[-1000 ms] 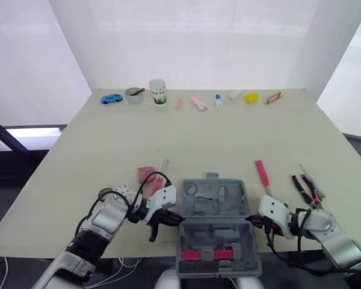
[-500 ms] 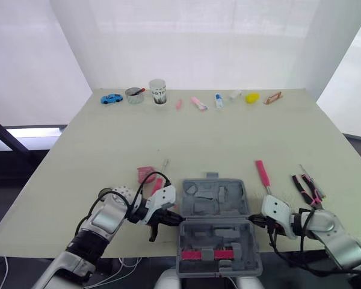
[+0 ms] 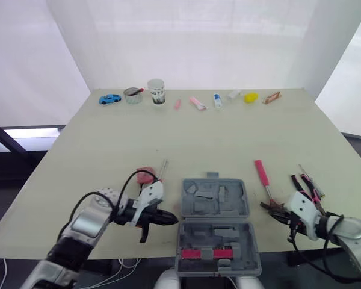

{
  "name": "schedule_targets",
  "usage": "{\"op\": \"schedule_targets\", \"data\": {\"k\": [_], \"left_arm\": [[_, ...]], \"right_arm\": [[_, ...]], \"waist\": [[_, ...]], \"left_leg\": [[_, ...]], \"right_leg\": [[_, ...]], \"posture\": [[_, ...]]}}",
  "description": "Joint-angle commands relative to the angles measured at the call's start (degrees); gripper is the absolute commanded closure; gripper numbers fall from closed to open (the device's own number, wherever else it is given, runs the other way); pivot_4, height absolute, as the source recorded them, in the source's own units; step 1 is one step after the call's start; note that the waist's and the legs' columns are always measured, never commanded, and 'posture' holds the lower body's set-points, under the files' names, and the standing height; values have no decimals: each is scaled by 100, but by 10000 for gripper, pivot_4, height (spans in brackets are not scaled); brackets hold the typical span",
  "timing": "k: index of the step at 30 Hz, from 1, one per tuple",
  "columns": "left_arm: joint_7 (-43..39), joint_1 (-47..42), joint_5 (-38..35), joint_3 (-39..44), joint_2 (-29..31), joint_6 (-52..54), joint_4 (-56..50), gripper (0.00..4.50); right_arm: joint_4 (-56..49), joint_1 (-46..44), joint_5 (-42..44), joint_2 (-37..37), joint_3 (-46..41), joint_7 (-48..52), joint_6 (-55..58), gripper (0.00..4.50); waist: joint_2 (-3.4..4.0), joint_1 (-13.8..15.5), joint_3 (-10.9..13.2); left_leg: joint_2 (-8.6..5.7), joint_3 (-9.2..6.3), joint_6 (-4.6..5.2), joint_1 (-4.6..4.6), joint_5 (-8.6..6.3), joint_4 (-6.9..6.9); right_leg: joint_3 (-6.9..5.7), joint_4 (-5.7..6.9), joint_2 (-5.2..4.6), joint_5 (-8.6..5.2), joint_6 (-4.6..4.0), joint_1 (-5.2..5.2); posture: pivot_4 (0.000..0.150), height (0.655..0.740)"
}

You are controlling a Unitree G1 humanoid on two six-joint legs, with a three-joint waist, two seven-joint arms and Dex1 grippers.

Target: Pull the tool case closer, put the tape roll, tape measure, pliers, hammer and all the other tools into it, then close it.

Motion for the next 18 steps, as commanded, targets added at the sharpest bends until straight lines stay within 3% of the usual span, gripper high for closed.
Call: {"op": "schedule_targets", "data": {"k": [1, 5, 10, 13, 14, 16, 18], "left_arm": [[283, 366, -704, 799, -38, 215, -543, 44081], [780, 936, -917, 1530, -91, 44, -614, 44081], [1178, 1690, -1334, 2523, -221, -35, -655, 29306], [1247, 2138, -1602, 3091, -302, -158, -622, 13341], [1305, 2290, -1612, 3271, -326, -253, -575, 10604], [1400, 2573, -1624, 3575, -383, -412, -519, 1199], [1461, 2855, -1621, 3840, -430, -578, -452, 0]], "right_arm": [[-200, 253, 856, 372, -759, 1, -392, 45000], [-185, 568, 1485, 774, -1352, 2, -595, 45000], [107, 962, 1807, 816, -1964, 8, -710, 45000], [354, 1197, 1964, 792, -2341, 121, -858, 30553], [440, 1292, 1994, 775, -2457, 183, -927, 27761], [616, 1450, 2042, 754, -2661, 289, -1053, 17680], [799, 1591, 2063, 747, -2840, 367, -1188, 8996]], "waist": [[0, 5, 0], [3, 5, 1], [2, 4, 1], [3, 3, 1], [3, 4, 1], [3, 5, 1], [3, 4, 0]], "left_leg": [[2, 0, 0, 0, 0, -1], [8, -1, 0, 2, 0, -2], [15, 12, 0, 5, 0, -2], [17, 18, 0, 7, 0, -4], [18, 21, -1, 8, -1, -5], [18, 23, -1, 10, -1, -5], [19, 24, -1, 10, -1, -6]], "right_leg": [[0, -1, 0, 0, 0, 1], [-2, -2, -3, 0, 0, 2], [6, -8, -13, -6, -12, 3], [8, -10, -15, -9, -17, 3], [10, -10, -16, -10, -18, 3], [11, -11, -16, -10, -19, 3], [11, -13, -17, -10, -19, 3]], "posture": [[1500, 7400], [1500, 7400], [1500, 7400], [1500, 7400], [1500, 7400], [1500, 7400], [1500, 7400]]}}
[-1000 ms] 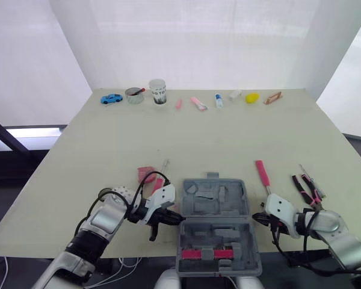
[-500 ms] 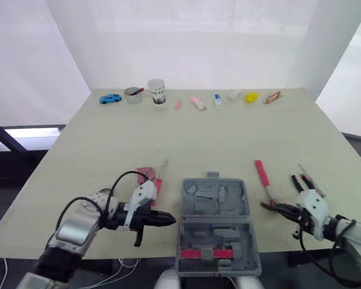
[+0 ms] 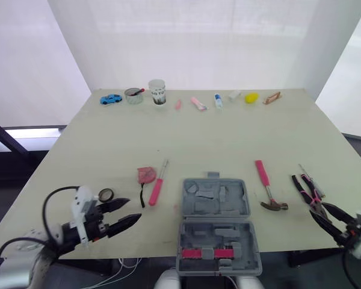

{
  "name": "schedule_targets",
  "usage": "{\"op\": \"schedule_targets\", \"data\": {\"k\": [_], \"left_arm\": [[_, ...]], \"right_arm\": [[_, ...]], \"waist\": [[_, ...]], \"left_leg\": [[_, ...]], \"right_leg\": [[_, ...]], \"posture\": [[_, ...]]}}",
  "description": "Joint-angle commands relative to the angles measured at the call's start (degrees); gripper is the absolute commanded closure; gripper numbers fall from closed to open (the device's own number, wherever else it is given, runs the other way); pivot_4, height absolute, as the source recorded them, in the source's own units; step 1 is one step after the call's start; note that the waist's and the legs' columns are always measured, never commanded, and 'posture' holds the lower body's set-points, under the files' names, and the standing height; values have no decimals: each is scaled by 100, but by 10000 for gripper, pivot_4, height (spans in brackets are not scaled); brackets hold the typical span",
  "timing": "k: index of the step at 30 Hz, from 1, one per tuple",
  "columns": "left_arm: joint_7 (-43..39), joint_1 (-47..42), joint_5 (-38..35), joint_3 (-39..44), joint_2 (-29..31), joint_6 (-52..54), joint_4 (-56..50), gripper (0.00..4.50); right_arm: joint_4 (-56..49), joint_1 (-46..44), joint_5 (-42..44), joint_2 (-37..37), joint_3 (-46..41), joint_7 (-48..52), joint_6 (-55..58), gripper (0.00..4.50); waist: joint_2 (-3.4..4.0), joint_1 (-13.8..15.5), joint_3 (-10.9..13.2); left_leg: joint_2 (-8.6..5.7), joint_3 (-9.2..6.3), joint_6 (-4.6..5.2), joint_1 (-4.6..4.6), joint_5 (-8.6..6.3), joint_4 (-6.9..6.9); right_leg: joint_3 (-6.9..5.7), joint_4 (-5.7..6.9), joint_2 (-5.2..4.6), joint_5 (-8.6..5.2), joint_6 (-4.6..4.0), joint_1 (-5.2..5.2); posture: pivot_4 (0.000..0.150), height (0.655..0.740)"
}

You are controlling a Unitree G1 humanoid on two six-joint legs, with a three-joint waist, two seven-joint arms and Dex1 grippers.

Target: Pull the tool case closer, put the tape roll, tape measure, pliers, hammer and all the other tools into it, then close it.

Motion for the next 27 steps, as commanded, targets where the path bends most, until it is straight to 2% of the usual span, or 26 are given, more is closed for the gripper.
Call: {"op": "schedule_targets", "data": {"k": [1, 2, 8, 12, 18, 23, 27], "left_arm": [[143, 434, -125, 670, -93, -363, 63, 0], [176, 494, -146, 740, -112, -394, 79, 0], [197, 852, -132, 1051, -138, -632, 373, 0], [244, 838, 39, 958, -35, -784, 527, 0], [28, 576, 599, 534, 786, -850, 672, 0], [-186, 179, 1144, 131, 1590, -997, 921, 0], [-453, 63, 2002, -491, 2486, -1384, 1107, 0]], "right_arm": [[246, 216, 187, -39, -524, 160, -343, 3633], [292, 233, 215, -19, -573, 166, -364, 201], [774, 421, 251, 152, -810, 134, -590, 201], [905, 356, 206, 131, -800, 160, -727, 201], [-8, 239, 294, -82, -253, 595, -510, 201], [-1231, -30, 619, -335, 421, 600, 339, 201], [-1956, -658, 862, -516, 997, 611, 860, 201]], "waist": [[1, -1, 0], [0, -1, 0], [-3, 1, -6], [-1, -1, -6], [-1, -2, -6], [-1, -8, -6], [-3, -10, -3]], "left_leg": [[1, 5, 0, 1, 0, -1], [1, 7, 0, 2, -1, -3], [11, 13, 0, 9, 0, -3], [13, 18, -1, 8, -1, -6], [19, 23, -1, 11, -1, -6], [27, 27, -1, 10, -1, -9], [25, 34, -1, 4, -1, -16]], "right_leg": [[3, -1, -1, 0, 0, 0], [4, -2, -2, 0, 0, -1], [6, -3, -2, 2, 1, -2], [8, -6, -3, 2, -1, -5], [11, -5, -2, 5, -6, -8], [8, -6, 1, 8, -11, -10], [9, -13, 0, 9, -12, -17]], "posture": [[1500, 7400], [1500, 7400], [1500, 7400], [1500, 7400], [1500, 7400], [1500, 7400], [1500, 7400]]}}
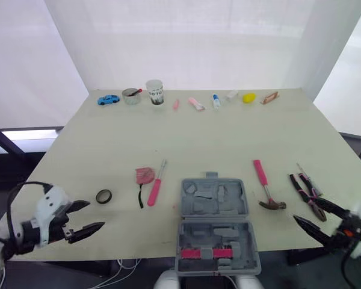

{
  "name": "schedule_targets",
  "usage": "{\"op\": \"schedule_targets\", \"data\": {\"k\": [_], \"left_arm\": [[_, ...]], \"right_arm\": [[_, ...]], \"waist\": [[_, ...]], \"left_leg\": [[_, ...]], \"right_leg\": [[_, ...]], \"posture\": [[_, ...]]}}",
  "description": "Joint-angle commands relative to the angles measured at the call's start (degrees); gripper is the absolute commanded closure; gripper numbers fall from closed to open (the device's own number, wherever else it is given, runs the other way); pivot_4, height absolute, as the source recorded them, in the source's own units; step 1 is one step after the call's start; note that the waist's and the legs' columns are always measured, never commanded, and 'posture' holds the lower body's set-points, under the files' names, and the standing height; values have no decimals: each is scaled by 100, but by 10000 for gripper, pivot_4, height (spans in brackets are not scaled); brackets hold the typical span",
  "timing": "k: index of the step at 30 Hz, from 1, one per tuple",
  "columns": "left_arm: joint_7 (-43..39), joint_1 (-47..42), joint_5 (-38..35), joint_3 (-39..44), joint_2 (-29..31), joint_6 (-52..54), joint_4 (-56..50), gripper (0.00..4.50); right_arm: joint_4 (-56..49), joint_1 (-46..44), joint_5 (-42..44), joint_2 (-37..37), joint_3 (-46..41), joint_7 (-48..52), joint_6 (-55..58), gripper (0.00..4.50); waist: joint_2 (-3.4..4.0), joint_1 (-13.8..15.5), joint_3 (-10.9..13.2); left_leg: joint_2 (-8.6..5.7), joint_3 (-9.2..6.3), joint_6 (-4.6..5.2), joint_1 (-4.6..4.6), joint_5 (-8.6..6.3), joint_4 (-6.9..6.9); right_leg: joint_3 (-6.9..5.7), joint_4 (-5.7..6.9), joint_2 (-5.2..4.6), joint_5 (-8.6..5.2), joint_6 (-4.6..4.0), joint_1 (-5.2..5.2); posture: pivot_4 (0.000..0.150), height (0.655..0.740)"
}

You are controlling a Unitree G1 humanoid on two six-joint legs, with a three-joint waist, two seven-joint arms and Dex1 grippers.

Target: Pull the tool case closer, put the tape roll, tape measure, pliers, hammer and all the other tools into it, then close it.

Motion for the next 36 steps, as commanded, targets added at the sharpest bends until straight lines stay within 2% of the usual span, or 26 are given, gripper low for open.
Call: {"op": "schedule_targets", "data": {"k": [1, 6, 11, 17, 27, 36], "left_arm": [[-245, -92, 768, -483, 692, -450, 143, 0], [-242, -1040, 1259, -1251, 1032, -410, 276, 0], [-421, -1889, 2019, -2255, 1202, -64, -141, 0], [-422, -3027, 2801, -3189, 898, 209, -132, 0], [-484, -3779, 3561, -3929, 587, 232, 490, 0], [-458, -3996, 3901, -4152, 405, -36, 1144, 0]], "right_arm": [[-637, -450, 243, -236, 368, 81, 368, 201], [-938, -1058, 193, -520, 906, 281, 565, 201], [-909, -1724, 267, -513, 1278, 324, 791, 201], [-774, -2158, 157, -417, 1537, 262, 858, 201], [-764, -2255, 64, -323, 1573, 219, 771, 201], [-792, -2264, 34, -347, 1557, 208, 769, 201]], "waist": [[-2, 5, 3], [0, 115, 9], [-11, 146, 17], [-15, 158, 19], [-21, 145, 23], [-23, 145, 23]], "left_leg": [[0, 0, 0, -2, 0, -2], [-6, -3, 0, -7, 0, -6], [-33, 8, 0, -13, 0, -9], [-34, 10, 1, -17, 1, -9], [-33, 6, 1, -20, 1, -9], [-33, 7, 2, -20, 1, -5]], "right_leg": [[-1, -1, 0, 0, 0, -1], [-8, -6, 0, 0, 0, -3], [-7, -6, 8, 0, 1, -3], [-11, -4, 21, 4, 10, -2], [-11, -2, 26, 11, 24, -3], [-10, 1, 26, 12, 26, -2]], "posture": [[1500, 7400], [1500, 7400], [1500, 7400], [1500, 7400], [1500, 7400], [1500, 7400]]}}
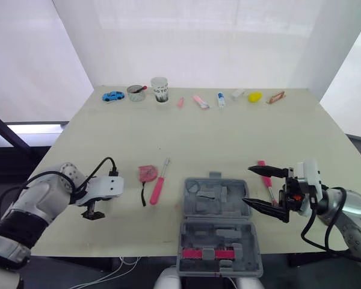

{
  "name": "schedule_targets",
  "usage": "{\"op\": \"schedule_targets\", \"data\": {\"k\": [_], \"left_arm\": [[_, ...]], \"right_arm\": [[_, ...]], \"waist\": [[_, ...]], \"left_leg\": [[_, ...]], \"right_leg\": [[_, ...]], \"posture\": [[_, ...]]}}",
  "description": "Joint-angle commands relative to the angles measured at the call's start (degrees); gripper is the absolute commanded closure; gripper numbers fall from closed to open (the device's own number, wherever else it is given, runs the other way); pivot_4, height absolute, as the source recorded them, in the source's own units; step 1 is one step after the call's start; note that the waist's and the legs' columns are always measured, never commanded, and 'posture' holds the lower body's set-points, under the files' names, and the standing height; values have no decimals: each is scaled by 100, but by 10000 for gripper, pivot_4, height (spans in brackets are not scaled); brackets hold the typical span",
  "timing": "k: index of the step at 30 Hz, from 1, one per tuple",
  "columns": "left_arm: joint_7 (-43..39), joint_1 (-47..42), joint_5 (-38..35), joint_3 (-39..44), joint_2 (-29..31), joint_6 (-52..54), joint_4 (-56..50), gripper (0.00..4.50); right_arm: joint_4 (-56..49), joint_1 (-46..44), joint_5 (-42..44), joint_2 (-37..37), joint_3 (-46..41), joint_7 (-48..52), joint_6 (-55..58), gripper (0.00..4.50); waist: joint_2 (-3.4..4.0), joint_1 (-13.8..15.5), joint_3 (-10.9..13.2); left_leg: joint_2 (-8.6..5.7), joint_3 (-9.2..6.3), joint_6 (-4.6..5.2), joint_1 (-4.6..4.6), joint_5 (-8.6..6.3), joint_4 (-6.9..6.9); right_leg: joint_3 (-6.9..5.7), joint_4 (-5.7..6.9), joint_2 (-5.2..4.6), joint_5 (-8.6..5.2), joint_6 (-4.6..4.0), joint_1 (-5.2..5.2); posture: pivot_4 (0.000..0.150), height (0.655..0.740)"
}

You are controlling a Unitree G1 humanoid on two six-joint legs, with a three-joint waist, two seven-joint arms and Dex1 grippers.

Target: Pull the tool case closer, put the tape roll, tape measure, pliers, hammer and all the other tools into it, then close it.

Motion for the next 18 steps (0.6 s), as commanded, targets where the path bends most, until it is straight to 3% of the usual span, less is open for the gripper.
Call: {"op": "schedule_targets", "data": {"k": [1, 2, 3, 4, 7, 12, 18], "left_arm": [[53, -167, 176, -63, -60, -190, 209, 0], [52, -203, 202, -79, -91, -225, 262, 0], [47, -243, 222, -100, -122, -261, 316, 5148], [40, -277, 237, -118, -150, -296, 362, 7436], [3, -388, 323, -190, -231, -409, 470, 22453], [-108, -521, 415, -208, -312, -444, 453, 42720], [-259, -678, 476, -166, -289, -405, 468, 43923]], "right_arm": [[-150, -51, 17, -10, -80, 6, -83, 201], [-151, -57, 14, -6, -74, 4, -80, 201], [-151, -65, 10, -2, -67, 3, -79, 0], [-147, -76, 6, 2, -60, 5, -80, 0], [-137, -104, 5, 5, -38, 35, -77, 0], [-163, -93, 19, -66, -17, 214, -88, 0], [-246, -37, 139, -154, -12, 562, -96, 0]], "waist": [[0, 2, 0], [0, 6, 0], [0, 10, 0], [0, 12, 0], [0, 11, 0], [-1, 7, 0], [-1, 6, 0]], "left_leg": [[0, 0, 0, 0, 0, 0], [0, 0, 0, 0, 0, 0], [0, 0, 0, 0, 0, 1], [0, 0, 0, 0, 0, 3], [0, 0, 0, 0, 0, 8], [0, -5, 1, 0, 0, 18], [0, -5, 0, -3, 0, 19]], "right_leg": [[0, 0, 0, 0, 0, 0], [0, 0, 0, 0, 0, 0], [0, 1, 0, 0, 0, 1], [-1, 2, 0, 0, 0, 1], [0, 5, -1, 1, 1, 2], [-5, 10, 0, 2, 1, 5], [-3, 8, 0, 2, 1, 5]], "posture": [[1500, 7400], [1500, 7400], [1500, 7400], [1500, 7400], [1500, 7400], [1500, 7400], [1500, 7400]]}}
